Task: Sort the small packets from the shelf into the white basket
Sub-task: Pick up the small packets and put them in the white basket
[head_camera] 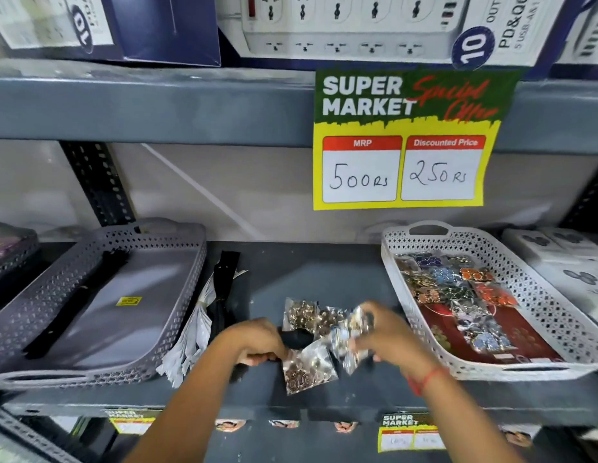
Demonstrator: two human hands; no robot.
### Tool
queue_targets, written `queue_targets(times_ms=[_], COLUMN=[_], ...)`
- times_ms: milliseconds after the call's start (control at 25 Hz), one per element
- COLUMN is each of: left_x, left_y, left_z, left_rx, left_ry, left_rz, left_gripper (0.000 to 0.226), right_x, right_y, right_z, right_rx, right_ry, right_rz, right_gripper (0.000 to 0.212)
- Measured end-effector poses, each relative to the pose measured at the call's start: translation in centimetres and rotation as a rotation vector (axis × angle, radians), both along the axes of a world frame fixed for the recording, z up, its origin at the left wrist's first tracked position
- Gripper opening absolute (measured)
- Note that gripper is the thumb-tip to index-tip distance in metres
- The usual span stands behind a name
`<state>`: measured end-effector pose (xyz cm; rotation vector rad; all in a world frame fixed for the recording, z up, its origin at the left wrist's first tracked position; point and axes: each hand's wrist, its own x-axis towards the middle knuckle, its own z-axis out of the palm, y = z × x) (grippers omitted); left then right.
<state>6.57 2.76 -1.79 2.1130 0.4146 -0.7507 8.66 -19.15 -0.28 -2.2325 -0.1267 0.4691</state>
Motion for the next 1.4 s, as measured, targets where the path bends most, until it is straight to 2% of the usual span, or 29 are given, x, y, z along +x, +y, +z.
queue_targets(times_ms=[120,200,280,360,480,560,680,760,840,880,960,1000,1080,1160,1240,1320,1400], left_x=[1.2,2.2,3.3,3.9,4.2,4.2,4.3,4.9,5.4,5.6,5.7,5.9,6.0,4.7,2.3,-0.7,-2.4], left_y=[0.0,-1.4,-2.6,-3.2,-3.0,-2.2,-0.4,0.2,-0.2,-0.7,-1.7,-1.9,-1.6,-1.1,-0.4,-1.0,-2.1], left_z=[-0.6,-1.0,-1.4,-1.4,-0.7,0.5,2.4,3.1,3.1,2.7,1.4,0.6,-0.4,-0.6,-0.7,-0.8,-1.4], left_rx=[-0.082,-0.134,-0.171,-0.175,-0.204,-0.272,-0.333,-0.310,-0.222,-0.165,-0.054,0.010,0.187,0.330,0.219,0.041,-0.060], left_ry=[-0.094,-0.162,-0.210,-0.204,-0.213,-0.196,-0.148,-0.167,-0.146,-0.130,-0.127,-0.169,-0.320,-0.502,-0.541,-0.371,-0.247], left_rz=[0.281,0.401,0.448,0.476,0.566,0.601,0.586,0.576,0.512,0.453,0.353,0.311,0.245,0.229,0.288,0.236,0.161], left_gripper=[0.024,0.018,0.029,0.037,0.025,0.007,0.028,0.032,0.031,0.027,0.018,0.020,0.025,0.023,0.017,0.018,0.022], right_x=[-2.1,-1.5,-0.1,1.8,4.8,6.5,7.7,8.4,8.3,7.9,7.4,7.1,6.2,4.9,2.9,0.1,-1.2], right_y=[-0.2,0.3,1.2,2.6,4.1,4.3,3.7,2.8,2.0,1.8,1.8,2.0,2.3,1.7,0.5,-0.3,-0.3], right_z=[-2.4,-2.0,-1.3,-0.9,-0.5,-0.4,-0.5,-0.7,-1.0,-1.0,-1.6,-1.7,-1.0,-0.3,-0.9,-2.1,-2.7], right_rx=[-0.317,-0.457,-0.533,-0.585,-0.658,-0.666,-0.451,-0.171,0.003,-0.028,-0.167,-0.237,-0.360,-0.381,-0.416,-0.511,-0.542], right_ry=[0.004,-0.100,-0.250,-0.316,-0.160,-0.036,0.084,0.206,0.220,0.199,0.123,0.057,-0.108,-0.210,-0.192,-0.121,-0.024], right_rz=[-0.044,-0.050,-0.009,0.087,0.326,0.360,0.242,0.036,-0.143,-0.171,-0.203,-0.214,-0.201,-0.154,-0.060,0.052,0.033], right_gripper=[0.056,0.064,0.053,0.040,0.054,0.053,0.016,0.030,0.018,0.004,0.036,0.047,0.053,0.049,0.039,0.018,0.007])
